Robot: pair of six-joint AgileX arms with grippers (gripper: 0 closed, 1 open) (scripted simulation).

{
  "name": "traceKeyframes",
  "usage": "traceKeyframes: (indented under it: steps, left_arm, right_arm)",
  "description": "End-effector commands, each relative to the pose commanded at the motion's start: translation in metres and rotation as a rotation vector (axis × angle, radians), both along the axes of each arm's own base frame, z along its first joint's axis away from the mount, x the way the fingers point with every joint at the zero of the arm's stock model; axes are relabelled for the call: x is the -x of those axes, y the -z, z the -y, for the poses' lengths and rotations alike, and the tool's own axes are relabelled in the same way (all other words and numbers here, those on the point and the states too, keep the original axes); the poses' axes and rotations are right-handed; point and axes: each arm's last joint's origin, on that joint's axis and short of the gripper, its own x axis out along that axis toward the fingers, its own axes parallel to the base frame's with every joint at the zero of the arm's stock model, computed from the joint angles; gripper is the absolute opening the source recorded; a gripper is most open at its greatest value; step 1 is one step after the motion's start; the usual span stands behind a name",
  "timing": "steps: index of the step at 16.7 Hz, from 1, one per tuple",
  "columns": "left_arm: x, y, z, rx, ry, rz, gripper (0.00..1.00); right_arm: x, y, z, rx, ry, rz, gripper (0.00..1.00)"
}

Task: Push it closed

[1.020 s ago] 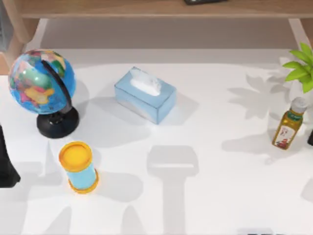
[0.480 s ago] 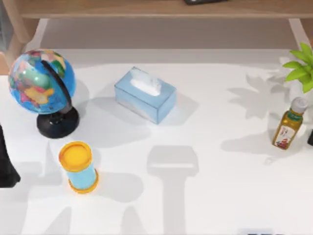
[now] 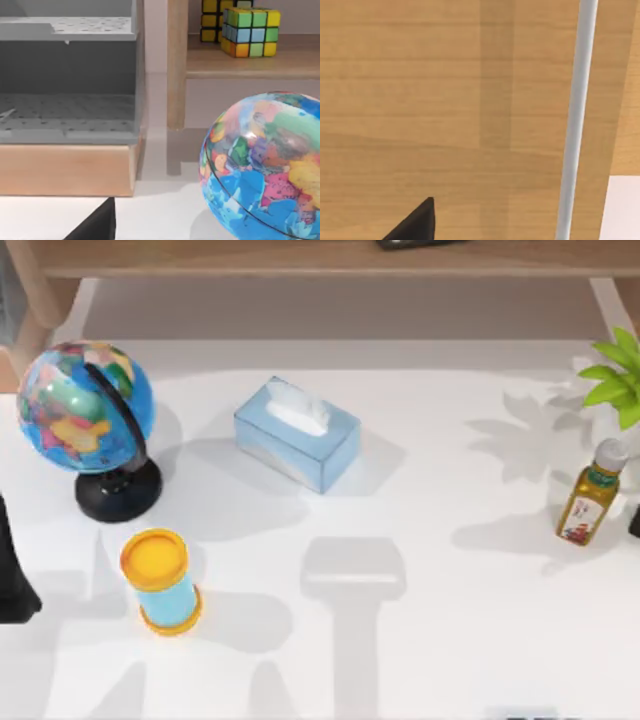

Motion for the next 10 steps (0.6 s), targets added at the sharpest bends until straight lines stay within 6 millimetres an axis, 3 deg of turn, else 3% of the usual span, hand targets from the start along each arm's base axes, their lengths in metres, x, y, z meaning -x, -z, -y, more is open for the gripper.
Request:
traceKeyframes:
  steps: [4,8,10]
  left_arm:
    - [0.0,0.0,0.0,0.0,0.0,0.0,1.0]
    - [0.0,0.0,0.0,0.0,0.0,0.0,1.0]
    - [0.0,0.0,0.0,0.0,0.0,0.0,1.0]
  right_arm:
    - [-0.019,0.0,0.001,0.001,0.001,0.0,1.0]
    - [-0.02,0.0,0.001,0.001,0.001,0.0,1.0]
    - [-0.02,0.0,0.001,0.001,0.001,0.0,0.85]
